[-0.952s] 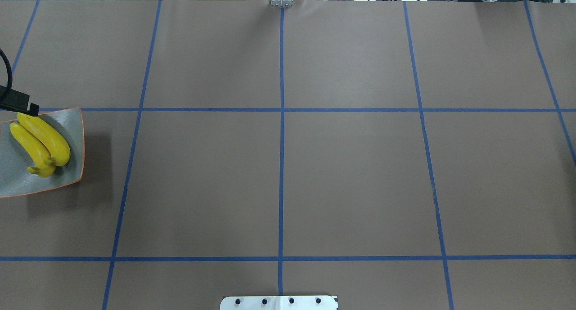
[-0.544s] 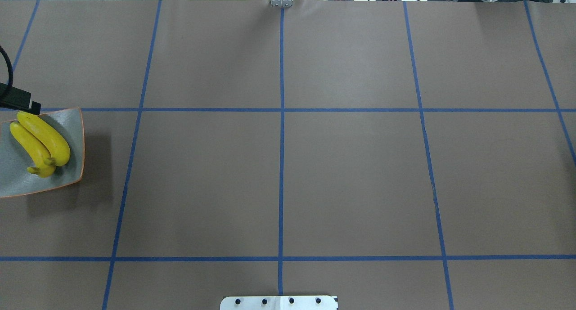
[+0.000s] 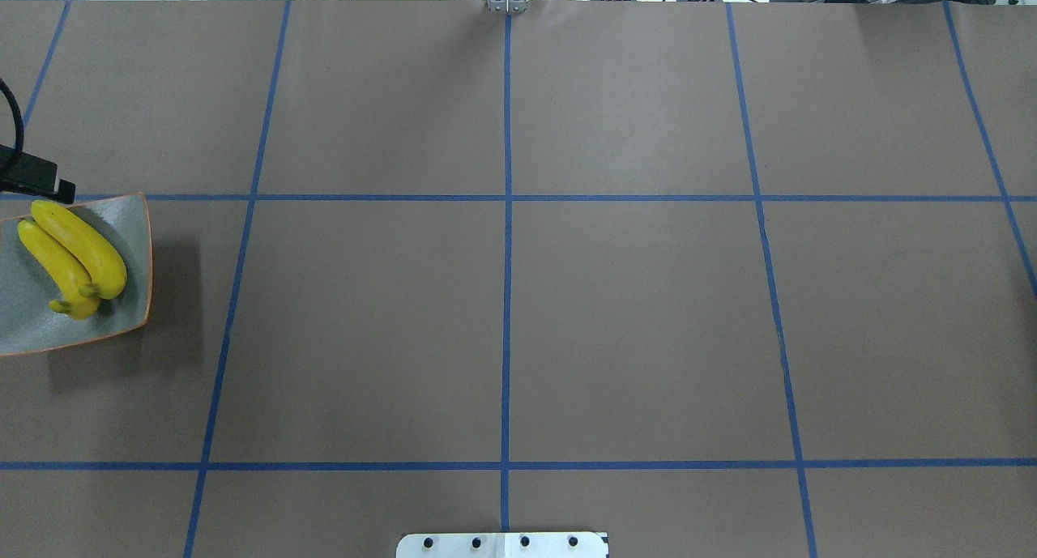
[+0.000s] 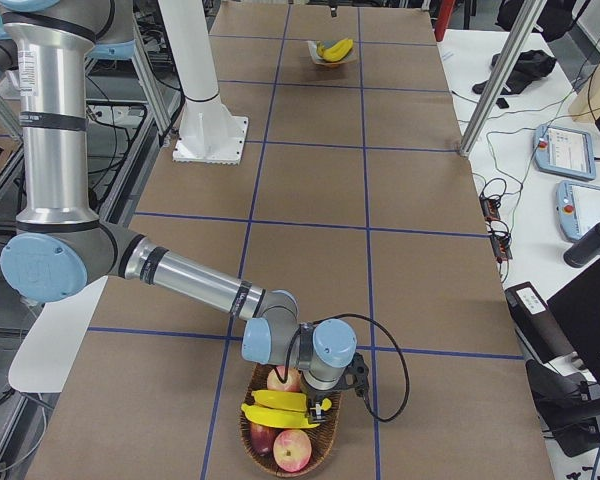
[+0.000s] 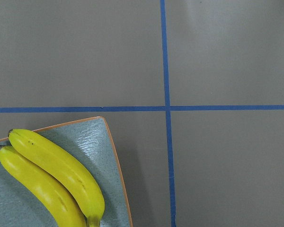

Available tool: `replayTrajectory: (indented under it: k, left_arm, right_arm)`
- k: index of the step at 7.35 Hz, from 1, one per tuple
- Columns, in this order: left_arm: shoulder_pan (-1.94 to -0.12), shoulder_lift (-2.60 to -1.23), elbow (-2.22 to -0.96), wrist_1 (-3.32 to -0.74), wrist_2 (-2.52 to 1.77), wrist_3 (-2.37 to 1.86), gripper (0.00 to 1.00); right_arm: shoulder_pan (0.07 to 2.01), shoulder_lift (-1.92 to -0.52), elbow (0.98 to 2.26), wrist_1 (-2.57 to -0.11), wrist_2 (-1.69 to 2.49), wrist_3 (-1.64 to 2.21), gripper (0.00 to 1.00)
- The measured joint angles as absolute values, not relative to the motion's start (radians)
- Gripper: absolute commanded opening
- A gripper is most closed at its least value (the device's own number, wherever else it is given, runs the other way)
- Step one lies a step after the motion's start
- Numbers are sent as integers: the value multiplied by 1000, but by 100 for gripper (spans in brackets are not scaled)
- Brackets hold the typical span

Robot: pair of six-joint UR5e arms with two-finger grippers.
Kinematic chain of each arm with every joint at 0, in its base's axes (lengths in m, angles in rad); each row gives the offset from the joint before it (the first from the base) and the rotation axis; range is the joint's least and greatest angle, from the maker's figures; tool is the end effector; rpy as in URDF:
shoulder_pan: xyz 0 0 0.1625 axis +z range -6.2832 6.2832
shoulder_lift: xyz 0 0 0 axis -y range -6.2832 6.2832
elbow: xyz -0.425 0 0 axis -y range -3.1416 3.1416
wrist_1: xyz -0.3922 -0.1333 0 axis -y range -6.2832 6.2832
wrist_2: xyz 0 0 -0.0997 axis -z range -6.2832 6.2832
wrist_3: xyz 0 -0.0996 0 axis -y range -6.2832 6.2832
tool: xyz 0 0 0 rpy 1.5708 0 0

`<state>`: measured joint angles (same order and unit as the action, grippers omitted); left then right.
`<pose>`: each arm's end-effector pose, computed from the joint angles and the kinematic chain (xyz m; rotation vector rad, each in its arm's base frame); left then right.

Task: Transfer all bananas from basket to plate

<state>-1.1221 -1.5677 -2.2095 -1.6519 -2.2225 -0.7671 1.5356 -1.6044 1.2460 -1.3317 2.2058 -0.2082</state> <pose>0.1258 -0.4294 0.3489 0.2106 0.9039 -0.0618 0.0586 -0.4448 0.8163 -0.0601 -0.6429 -0.1970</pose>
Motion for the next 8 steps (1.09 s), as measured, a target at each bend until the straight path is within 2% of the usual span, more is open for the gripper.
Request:
replayTrajectory:
  k: [5,8]
  left_arm:
    - [-1126,-1573,-2212,-1654,-2263,-799,100]
    - [-1124,-1580,-2209,-1655,-2265,-821,100]
  right_arm:
    - [1548,-1590,1259,-1349,2218,-248,0]
    - [1621,-1500,1312,-1577,2224,-377,0]
